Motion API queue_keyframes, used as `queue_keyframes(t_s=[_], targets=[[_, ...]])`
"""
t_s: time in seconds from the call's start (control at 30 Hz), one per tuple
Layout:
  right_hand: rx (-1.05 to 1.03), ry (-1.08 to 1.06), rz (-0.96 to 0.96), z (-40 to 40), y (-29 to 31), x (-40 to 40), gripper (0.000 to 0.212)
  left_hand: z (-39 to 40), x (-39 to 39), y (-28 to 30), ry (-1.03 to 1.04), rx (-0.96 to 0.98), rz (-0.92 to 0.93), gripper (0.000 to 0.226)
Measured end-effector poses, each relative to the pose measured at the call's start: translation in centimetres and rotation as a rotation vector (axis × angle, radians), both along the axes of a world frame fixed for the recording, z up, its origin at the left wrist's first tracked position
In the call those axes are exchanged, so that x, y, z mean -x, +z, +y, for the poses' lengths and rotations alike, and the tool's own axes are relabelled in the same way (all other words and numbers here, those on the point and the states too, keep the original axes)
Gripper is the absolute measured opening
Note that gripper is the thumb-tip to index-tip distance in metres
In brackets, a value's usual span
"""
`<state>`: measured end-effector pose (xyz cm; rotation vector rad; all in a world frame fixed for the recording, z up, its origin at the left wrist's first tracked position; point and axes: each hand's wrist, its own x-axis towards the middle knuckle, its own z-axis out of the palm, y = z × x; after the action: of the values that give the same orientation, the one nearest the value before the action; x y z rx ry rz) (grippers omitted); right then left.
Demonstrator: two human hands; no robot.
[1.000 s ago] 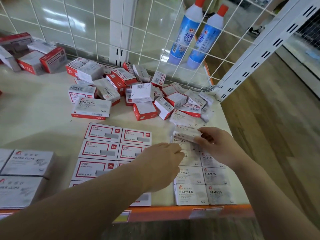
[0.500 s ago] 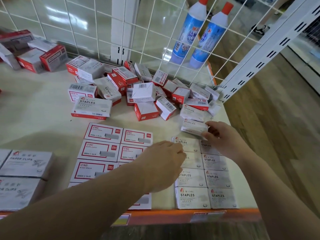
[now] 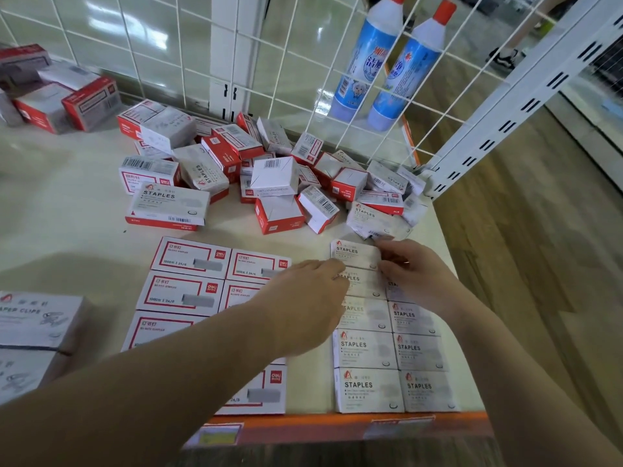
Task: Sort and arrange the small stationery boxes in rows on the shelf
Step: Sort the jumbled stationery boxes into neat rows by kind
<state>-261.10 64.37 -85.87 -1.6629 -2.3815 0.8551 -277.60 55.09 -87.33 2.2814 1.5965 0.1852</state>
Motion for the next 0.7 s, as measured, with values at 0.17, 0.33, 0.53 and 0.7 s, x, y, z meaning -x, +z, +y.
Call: queue_keyframes(t_s=[0.17, 0.33, 0.53, 0.7], targets=[[0.002, 0.019, -0.001, 0.2, -0.15, -0.01, 0.036, 0.35, 0.06, -0.21, 0.019, 0.009, -0.056, 0.04], [0.013, -0.005, 0.011, 0.33, -0.5, -0.21, 0.043, 0.4, -0.01, -0.45, 0.056, 0.035, -0.09, 0.039], [0.025, -0.024, 0.003, 0.37, -0.69, -0.25, 0.043, 0.2, -0.01, -0.27, 0.076, 0.081, -0.133, 0.04], [0.015, -0.048, 0.006, 0.13, -0.79, -0.08, 0.043, 0.17, 0.2, 0.11, 0.041, 0.068, -0.149, 0.041]])
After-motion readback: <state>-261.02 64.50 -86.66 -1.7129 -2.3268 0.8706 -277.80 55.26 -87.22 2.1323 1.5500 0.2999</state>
